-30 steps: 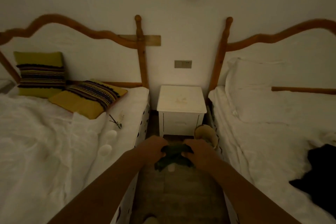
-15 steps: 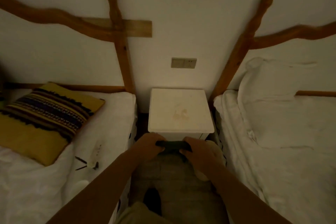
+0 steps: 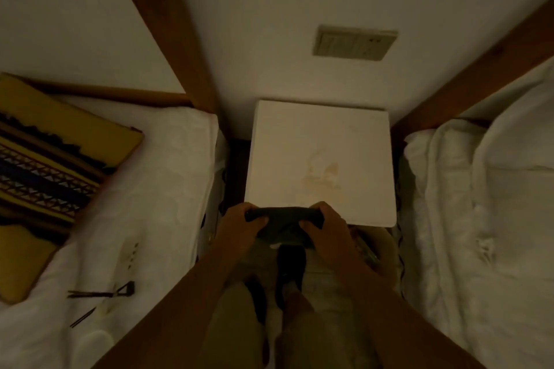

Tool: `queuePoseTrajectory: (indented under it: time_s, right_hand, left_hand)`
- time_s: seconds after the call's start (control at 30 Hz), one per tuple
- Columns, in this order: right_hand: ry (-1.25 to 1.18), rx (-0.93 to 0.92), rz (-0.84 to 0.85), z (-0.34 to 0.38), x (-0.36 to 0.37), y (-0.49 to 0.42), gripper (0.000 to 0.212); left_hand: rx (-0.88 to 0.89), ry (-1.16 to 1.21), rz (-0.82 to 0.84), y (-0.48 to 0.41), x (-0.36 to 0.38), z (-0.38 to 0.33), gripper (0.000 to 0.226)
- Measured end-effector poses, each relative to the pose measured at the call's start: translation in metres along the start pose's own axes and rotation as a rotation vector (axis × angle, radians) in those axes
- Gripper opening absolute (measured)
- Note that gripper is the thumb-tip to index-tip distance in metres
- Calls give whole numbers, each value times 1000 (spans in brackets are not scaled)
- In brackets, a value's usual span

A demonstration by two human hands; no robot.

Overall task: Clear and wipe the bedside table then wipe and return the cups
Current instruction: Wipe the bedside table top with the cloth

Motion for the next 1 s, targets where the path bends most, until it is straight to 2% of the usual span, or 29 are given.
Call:
queuePoseTrajectory:
  time_s: [0.2,0.3,0.4,0.47,0.6,0.73,0.83,1.0]
  right_hand:
    - [42,148,12,-38,34,-87,18]
    - [34,224,10,-62,60,-118,19]
    - [71,218,-18,-75,82,-135,21]
    - [178,170,-62,-81,93,-139,31]
    - [485,-70,-318,-67,93,-141,49]
    - [573,-601,-463,-29,112,-140,27]
    - [601,-881,-408,-22,134,-150,30]
    - [802,-940,-137,-38,157,-178,55]
  left_hand:
    - [-74,-39,36,-96,26,30,20]
    - [-41,-99,68,-143,38,47,14]
    - [3,-199,75,-176,44,61,15]
    - [41,-207,74,-188,46,68,20]
    - [143,-149,82,-200,48,71,50]
    - [251,-179,88,-209,52,65,54]
    - [285,-126,65,-217,46,62,45]
    - [271,-71,-75,-223,31,72,37]
Point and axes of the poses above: each hand's wrist, its own y-axis away from the middle knuckle, its own x-axis out of the palm, z = x × y, the point moved 6 cm from there along -y, towards the middle knuckle, and after that the axes turned 9 degrees about y, right-handed, at the moved point
